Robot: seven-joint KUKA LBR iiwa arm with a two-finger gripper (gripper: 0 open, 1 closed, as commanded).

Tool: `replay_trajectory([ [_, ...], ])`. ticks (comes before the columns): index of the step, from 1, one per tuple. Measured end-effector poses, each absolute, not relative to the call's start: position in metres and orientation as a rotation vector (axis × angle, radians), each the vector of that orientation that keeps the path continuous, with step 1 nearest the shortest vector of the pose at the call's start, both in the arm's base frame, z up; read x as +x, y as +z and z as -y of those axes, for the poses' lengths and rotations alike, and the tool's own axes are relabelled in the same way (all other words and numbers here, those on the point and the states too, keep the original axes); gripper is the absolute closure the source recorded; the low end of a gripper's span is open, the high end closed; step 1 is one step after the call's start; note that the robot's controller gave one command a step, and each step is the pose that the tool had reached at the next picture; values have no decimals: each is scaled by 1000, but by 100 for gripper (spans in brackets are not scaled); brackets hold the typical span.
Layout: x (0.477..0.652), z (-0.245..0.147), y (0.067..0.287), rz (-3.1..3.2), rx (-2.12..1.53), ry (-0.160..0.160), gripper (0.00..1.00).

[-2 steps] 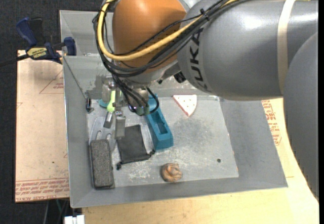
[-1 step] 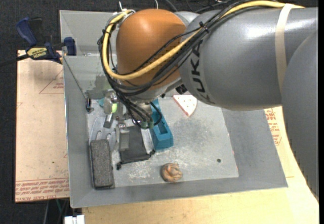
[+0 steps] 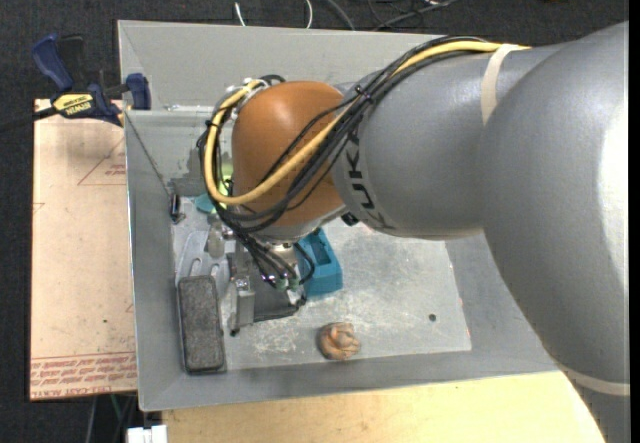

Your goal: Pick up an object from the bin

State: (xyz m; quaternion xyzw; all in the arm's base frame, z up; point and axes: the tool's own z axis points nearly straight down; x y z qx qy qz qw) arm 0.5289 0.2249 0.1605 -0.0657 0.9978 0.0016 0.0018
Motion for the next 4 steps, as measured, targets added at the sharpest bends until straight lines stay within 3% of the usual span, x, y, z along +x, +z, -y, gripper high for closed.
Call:
replay_trajectory([
  [1, 523, -192, 191, -3107, -428, 7, 0],
  [2, 541, -171, 128, -3105, -419, 9, 0],
  [4, 541, -152, 87, -3117, -269, 14, 0],
])
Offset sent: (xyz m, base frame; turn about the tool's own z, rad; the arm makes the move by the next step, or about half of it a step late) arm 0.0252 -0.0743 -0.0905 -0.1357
